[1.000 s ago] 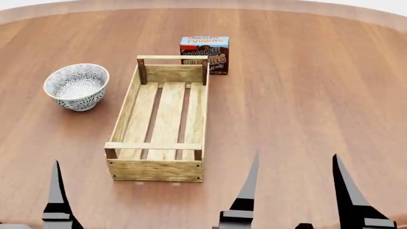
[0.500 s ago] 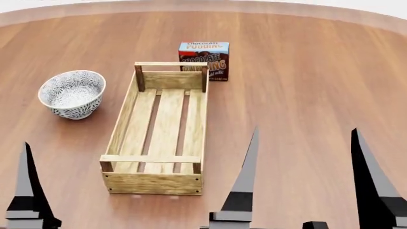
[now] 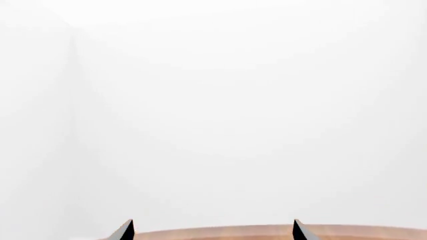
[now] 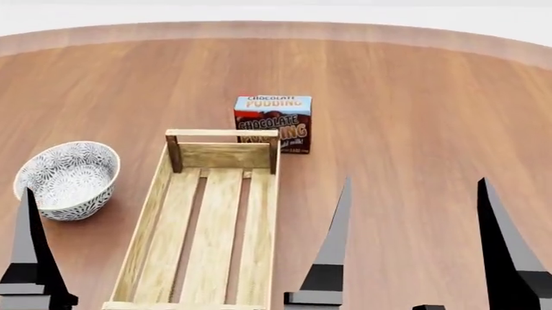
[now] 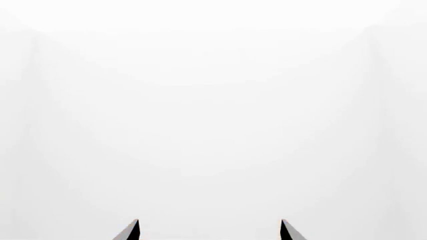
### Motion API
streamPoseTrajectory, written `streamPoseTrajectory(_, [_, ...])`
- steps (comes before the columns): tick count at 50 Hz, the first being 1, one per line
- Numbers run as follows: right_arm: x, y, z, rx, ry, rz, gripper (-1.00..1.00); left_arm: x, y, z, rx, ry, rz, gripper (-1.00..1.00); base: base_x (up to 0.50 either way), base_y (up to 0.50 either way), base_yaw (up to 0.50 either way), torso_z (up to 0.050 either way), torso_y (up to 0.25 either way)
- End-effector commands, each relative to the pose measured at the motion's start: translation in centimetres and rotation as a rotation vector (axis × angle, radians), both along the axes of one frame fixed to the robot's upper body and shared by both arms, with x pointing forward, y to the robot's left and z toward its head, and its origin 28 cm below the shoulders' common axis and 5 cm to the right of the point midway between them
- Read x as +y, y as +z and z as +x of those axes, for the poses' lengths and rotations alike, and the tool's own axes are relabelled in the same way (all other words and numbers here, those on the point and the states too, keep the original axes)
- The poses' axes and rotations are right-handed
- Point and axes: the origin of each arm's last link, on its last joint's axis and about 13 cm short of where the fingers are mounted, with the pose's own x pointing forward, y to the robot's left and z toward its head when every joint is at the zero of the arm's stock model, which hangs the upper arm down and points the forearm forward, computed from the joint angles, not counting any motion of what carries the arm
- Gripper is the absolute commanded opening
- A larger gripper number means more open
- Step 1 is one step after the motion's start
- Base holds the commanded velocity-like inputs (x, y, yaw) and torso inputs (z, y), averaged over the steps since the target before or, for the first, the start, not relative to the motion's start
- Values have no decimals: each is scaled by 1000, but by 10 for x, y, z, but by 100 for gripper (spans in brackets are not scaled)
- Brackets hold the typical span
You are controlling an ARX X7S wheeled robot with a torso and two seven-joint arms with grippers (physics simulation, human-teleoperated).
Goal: Pick up the bowl on the left and put it in the tray.
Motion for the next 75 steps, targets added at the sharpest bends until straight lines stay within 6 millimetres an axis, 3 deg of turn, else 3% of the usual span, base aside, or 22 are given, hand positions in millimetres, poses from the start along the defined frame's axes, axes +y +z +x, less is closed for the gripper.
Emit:
streamPoseTrajectory(1, [-1,4,1,-32,-3,5,100,2,3,-2,-11,-11,-14,100,500,0,0,0,0])
streamPoseTrajectory(18, [-2,4,0,-32,-23,24,100,3,-2,-1,-11,-16,-26,100,500,0,0,0,1])
streamPoseTrajectory(25, [0,3,1,-24,-27,-53,100,3,-3,-1,-5,-19,-33,100,0,211,0,0,2])
streamPoseTrajectory(51, [-2,4,-1,-51,-3,13,100,3,-2,0,17,-15,-38,100,0,434,0,0,0])
streamPoseTrajectory(75, [-2,4,-2,-59,6,21,100,3,-7,1,37,-21,-55,100,0,0,0,50,0])
